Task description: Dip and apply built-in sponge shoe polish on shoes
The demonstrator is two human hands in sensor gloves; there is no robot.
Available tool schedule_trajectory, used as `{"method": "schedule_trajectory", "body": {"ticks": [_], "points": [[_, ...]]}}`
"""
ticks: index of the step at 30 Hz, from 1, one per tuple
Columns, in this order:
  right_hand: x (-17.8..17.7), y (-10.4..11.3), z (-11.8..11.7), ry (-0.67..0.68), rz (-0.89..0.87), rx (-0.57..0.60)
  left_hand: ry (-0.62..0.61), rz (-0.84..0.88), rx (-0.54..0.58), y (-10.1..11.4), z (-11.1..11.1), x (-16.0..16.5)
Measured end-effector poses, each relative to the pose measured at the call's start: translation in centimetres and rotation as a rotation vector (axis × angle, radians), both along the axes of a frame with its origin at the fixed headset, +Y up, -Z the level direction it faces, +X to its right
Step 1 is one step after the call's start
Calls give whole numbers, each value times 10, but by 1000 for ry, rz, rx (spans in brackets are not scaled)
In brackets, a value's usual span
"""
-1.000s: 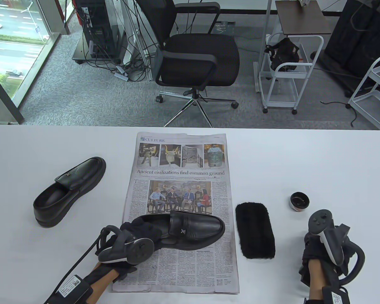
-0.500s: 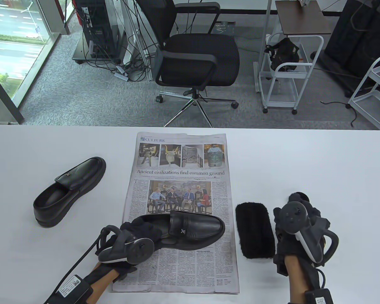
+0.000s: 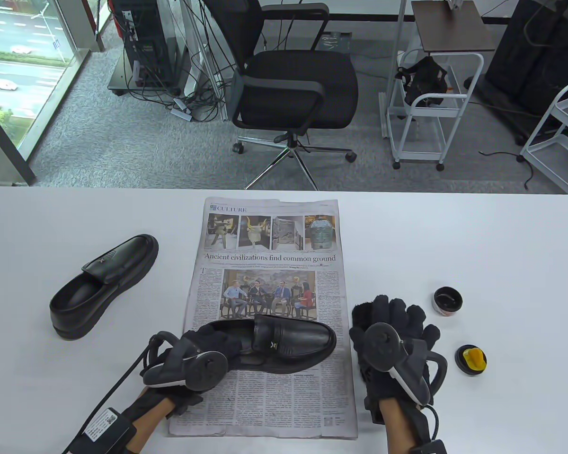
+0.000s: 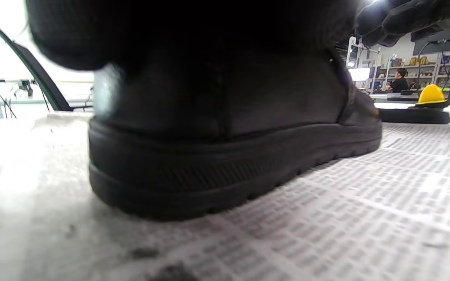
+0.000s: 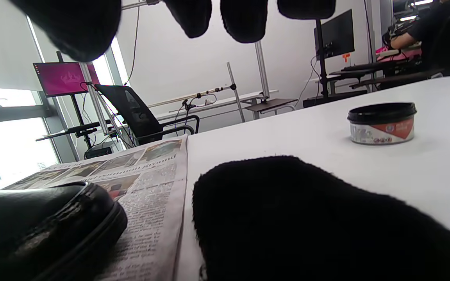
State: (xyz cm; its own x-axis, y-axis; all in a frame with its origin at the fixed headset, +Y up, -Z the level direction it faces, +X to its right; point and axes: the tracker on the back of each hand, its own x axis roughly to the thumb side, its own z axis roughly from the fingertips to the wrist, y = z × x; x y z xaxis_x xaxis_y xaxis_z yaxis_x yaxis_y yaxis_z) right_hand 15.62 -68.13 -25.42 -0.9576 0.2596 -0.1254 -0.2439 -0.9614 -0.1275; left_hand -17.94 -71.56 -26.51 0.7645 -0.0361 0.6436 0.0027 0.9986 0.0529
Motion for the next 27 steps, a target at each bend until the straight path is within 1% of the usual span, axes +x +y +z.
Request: {"method": "schedule_trajectory", "body": {"ticks": [2,5,7,9,11,13,17,22,25,27], "points": [[4,-4,0,-4,-23,-15,-7,4,41,1,-1,0],[6,-5,3,-2,-50,-15,9,84,88,8,0,-3],[6,-4,4,5,-59,-8,21,131,127,17,1,-4],[6,-3,5,12,-65,-7,45,141,195,27,4,-8],[7,-3,5,16,-70,-11,88,153,248,37,5,-14],[8,-4,5,21,-80,-14,156,187,286,47,4,-26],[7,-5,5,35,-87,-26,308,230,347,59,0,-60],[5,-5,5,52,-88,-29,474,216,384,59,-7,-103],[4,-6,4,59,-93,-39,549,190,384,53,-11,-123],[4,-7,4,62,-96,-45,580,157,372,48,-15,-131]]}}
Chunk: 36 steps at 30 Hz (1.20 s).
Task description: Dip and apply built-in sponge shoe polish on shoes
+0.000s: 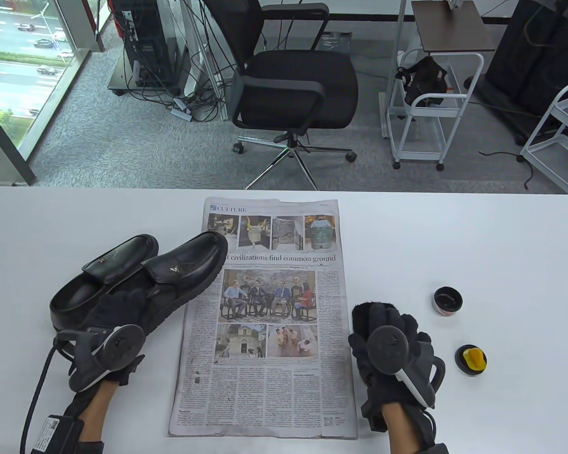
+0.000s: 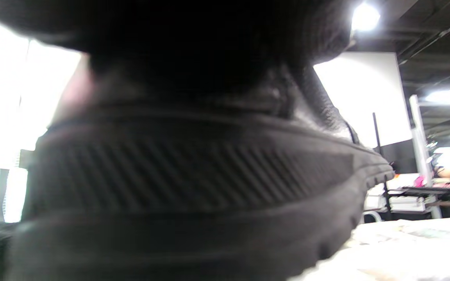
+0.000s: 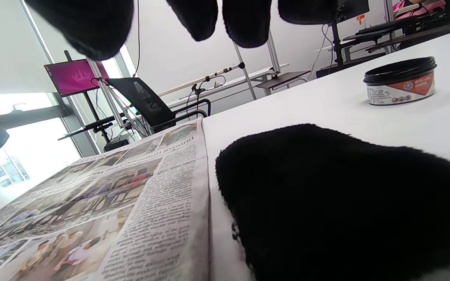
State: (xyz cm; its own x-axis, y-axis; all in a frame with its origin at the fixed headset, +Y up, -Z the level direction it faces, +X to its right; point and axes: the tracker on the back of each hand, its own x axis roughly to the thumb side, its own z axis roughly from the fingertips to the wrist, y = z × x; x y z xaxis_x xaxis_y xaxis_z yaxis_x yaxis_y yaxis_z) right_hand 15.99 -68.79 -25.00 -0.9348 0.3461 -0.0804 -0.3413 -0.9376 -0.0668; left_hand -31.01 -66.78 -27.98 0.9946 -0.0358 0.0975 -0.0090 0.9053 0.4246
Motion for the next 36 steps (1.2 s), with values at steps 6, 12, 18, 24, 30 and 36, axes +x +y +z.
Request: {"method": "schedule_trajectory", "body": {"ticks": [6,12,18,24,30,36], "points": [[0,-1,0,11,-19,-28,100,-77,-132,-18,-12,-9],[2,0,0,14,-53,5,200,-54,-230,-28,-16,-10],[4,-4,0,14,-46,-23,279,-65,-227,-28,-15,-11],[4,-5,-1,16,-50,-31,362,-54,-272,-36,-15,-24],[3,-6,-1,25,-49,-38,350,-17,-295,-40,-15,-31],[4,-7,0,26,-50,-41,284,51,-271,0,-10,-33]]}}
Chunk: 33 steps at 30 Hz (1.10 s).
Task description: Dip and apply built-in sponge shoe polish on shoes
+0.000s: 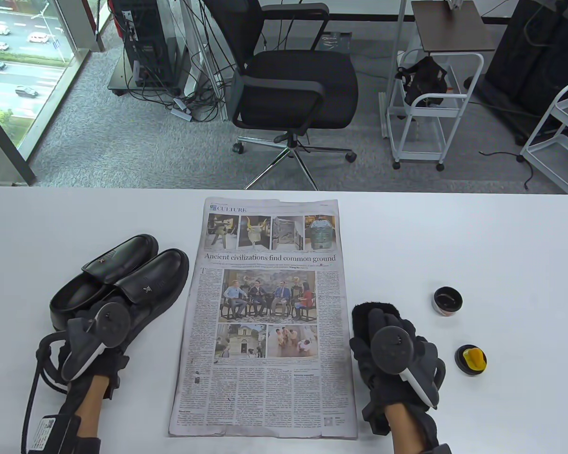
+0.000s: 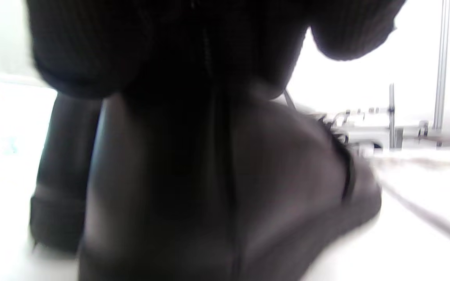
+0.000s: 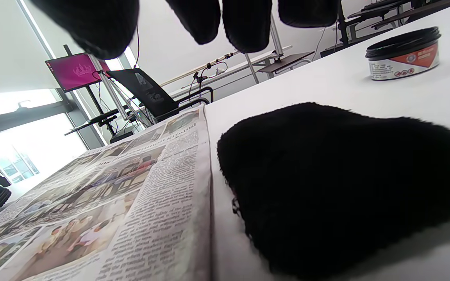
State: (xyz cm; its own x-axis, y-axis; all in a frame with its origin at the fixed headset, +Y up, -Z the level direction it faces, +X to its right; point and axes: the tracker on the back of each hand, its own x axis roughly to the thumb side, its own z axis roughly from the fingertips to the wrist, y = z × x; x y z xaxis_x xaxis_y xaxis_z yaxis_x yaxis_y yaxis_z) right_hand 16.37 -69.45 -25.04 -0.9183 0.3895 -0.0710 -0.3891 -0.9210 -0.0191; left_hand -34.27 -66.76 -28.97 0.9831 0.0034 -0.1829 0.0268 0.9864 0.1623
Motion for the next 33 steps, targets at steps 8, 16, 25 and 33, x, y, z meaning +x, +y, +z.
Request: {"method": "schedule_trajectory", "body": {"ticks": [8,16,25,33], "points": [[-1,-4,-1,8,12,-43,125,61,15,40,-14,-45],[0,-7,-4,4,9,-95,100,-65,-328,-7,-36,-93],[3,-8,-4,-4,-15,-103,15,46,-314,-10,-43,-89],[5,-8,-4,-2,-35,-106,27,10,-414,-20,-45,-90]]}}
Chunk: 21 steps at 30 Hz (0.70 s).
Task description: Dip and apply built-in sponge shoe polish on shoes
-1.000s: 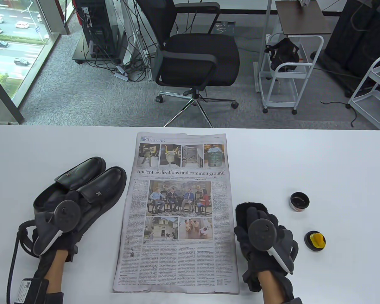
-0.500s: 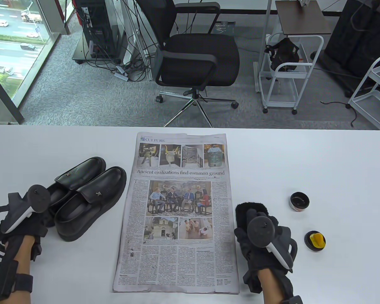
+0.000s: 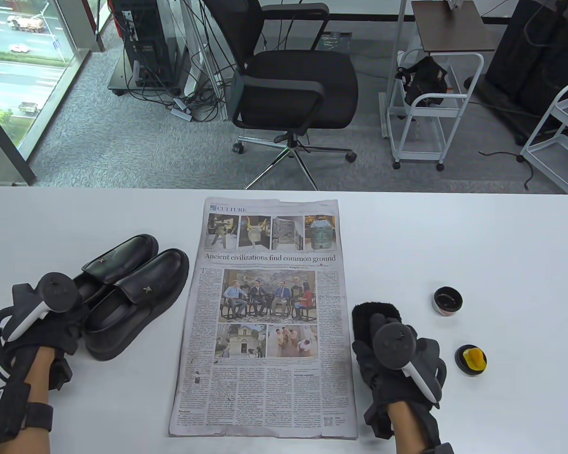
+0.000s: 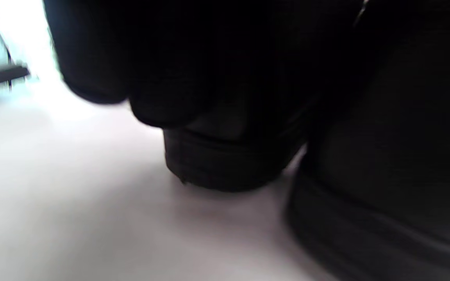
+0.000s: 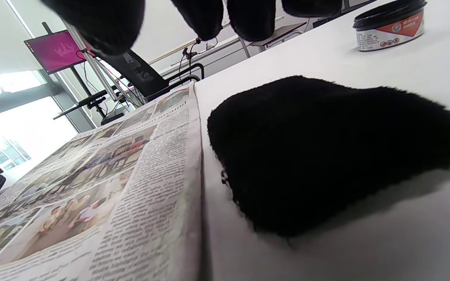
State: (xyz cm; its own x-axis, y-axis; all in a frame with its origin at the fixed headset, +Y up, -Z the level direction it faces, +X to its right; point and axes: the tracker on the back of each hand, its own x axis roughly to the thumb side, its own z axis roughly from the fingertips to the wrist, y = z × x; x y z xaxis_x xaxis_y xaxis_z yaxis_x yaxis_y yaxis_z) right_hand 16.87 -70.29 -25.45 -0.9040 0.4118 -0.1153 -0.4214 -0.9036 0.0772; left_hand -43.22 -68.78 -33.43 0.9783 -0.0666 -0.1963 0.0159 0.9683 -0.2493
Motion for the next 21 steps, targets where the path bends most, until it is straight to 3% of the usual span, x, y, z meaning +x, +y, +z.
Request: {"method": "schedule_trajectory", "body": {"ticks": [4,11,16,21], "points": [[1,0,0,-3,-7,0,47,1,211,10,5,-1],[3,2,0,-7,-22,15,62,-114,478,65,20,21],[3,2,0,-4,-21,13,-25,-38,679,104,44,50],[4,2,0,-6,-21,15,-155,38,731,119,68,96]]}}
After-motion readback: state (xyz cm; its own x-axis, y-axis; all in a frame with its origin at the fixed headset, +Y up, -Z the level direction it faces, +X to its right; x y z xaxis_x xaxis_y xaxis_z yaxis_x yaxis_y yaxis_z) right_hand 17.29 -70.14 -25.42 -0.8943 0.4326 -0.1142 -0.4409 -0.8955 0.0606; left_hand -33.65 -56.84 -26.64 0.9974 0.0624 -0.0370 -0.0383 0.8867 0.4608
